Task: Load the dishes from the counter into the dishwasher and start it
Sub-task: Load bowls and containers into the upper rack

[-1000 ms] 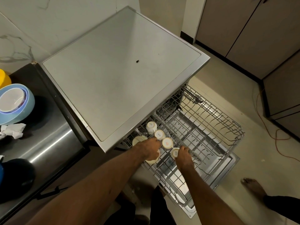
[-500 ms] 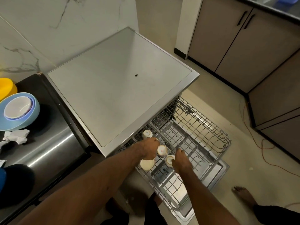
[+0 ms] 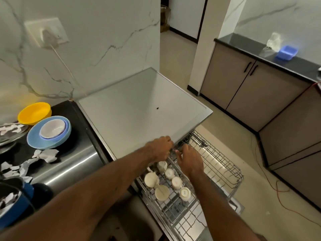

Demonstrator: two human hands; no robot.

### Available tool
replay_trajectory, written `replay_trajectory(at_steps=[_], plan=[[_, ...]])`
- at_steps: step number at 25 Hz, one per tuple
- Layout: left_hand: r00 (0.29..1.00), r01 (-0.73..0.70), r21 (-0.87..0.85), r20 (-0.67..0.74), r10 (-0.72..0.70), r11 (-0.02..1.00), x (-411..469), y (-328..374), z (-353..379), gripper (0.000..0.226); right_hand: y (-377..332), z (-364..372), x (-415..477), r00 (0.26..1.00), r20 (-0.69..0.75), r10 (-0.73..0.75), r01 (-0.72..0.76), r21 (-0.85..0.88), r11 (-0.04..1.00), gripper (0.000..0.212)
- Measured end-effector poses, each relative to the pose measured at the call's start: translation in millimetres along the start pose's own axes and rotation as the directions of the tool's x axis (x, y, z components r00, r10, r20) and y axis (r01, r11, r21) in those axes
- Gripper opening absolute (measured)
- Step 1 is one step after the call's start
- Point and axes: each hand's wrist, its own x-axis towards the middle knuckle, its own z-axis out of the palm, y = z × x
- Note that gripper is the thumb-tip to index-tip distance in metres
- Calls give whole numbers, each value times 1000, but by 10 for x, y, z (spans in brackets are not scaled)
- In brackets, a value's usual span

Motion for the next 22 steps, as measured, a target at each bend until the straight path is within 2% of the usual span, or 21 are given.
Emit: replay_trajectory(at_steps=[3,8,13,14,16,17,20,22], plan=[[997,65,-8,-29,-65,998,-197,-312,-220,46,-388,-145,180,992,-27,-124,124,-3,992,32],[963,241,-3,-122,-239,971,-760,-1004,-445,46,-1301,-129,344,943,60,-329,327,40,944,37],[910,383,83,-203,-361,920,-1622,-1776,-533,40,-2294,14,302,881,143,-452,447,64,892,42],[888,428,38,-201,-413,903,-1818,-1898,-559,36,-2473,64,284,865,176,-471,464,78,882,42],[800,552,-195,-147,-581,810,-2185,-2135,-542,30,-2814,187,252,834,233,-500,487,112,866,44],[777,575,-275,-113,-620,771,-2374,-2196,-554,29,-2970,263,236,820,262,-509,495,124,860,46],[701,668,-228,-128,-701,709,-2780,-2579,-442,37,-3449,479,160,763,367,-533,534,107,839,63],[723,668,-105,-148,-675,737,-2950,-2820,-384,42,-3729,608,106,728,420,-542,577,52,815,70]])
